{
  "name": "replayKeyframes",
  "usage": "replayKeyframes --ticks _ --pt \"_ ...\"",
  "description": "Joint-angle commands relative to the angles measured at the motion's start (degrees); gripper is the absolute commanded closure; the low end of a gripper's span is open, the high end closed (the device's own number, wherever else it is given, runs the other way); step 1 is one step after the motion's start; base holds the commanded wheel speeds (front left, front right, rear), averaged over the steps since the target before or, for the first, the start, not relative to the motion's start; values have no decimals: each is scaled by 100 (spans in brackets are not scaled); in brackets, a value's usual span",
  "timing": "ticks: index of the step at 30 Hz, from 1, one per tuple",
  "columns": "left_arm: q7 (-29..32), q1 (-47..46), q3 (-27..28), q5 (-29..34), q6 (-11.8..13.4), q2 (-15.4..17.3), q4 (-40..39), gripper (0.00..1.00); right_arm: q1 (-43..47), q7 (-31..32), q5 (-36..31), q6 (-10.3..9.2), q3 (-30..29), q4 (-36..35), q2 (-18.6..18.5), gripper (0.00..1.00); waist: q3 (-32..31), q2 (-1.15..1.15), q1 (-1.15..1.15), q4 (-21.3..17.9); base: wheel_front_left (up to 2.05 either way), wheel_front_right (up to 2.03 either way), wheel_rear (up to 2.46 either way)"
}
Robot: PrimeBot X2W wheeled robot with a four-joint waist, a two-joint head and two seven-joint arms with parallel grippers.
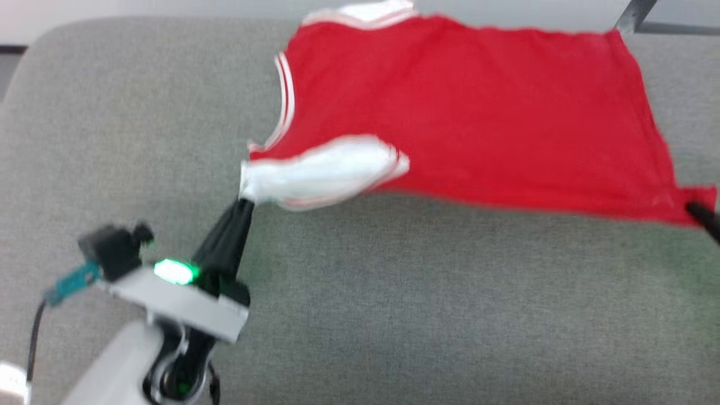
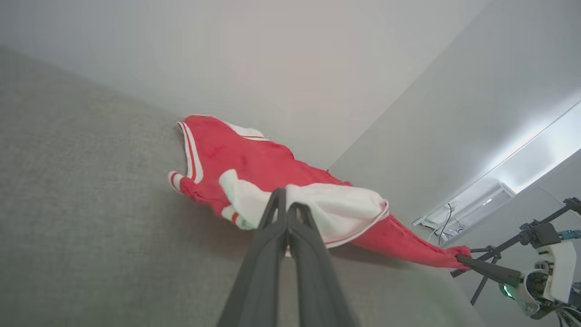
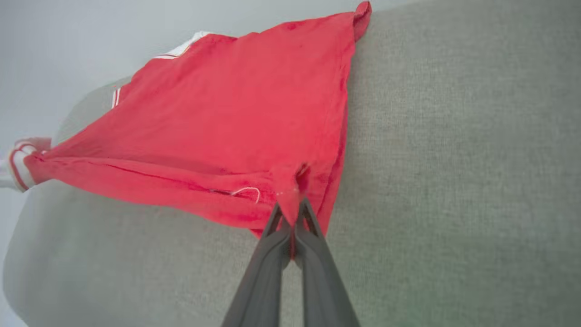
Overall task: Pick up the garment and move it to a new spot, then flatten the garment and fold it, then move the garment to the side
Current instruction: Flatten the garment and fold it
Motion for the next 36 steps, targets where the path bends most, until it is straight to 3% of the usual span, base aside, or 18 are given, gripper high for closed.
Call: replayKeyframes --ticks 1,12,19,24,31,36 --pt "-24 365 105 51 12 44 -175 100 341 103 105 -6 -139 -200 -65 100 -219 0 0 -64 0 0 0" --pt "-24 1982 286 502 12 205 -1313 100 2157 484 269 -5 -1141 -1352 63 100 -364 0 0 37 0 0 0" --pt "-8 2575 378 583 250 493 -1959 100 2918 635 186 -5 -1782 -1932 416 100 -377 0 0 61 0 0 0" --pt "178 2409 281 645 265 548 -2060 100 2676 847 55 -5 -1831 -1997 618 100 -351 0 0 46 0 0 0" --pt "547 1475 118 831 153 529 -1756 100 1961 1023 -332 -5 -1864 -1708 712 100 -201 0 0 111 0 0 0" --pt "856 517 25 774 91 339 -1201 100 1096 1080 -680 -5 -1687 -1225 827 100 -16 0 0 90 0 0 0"
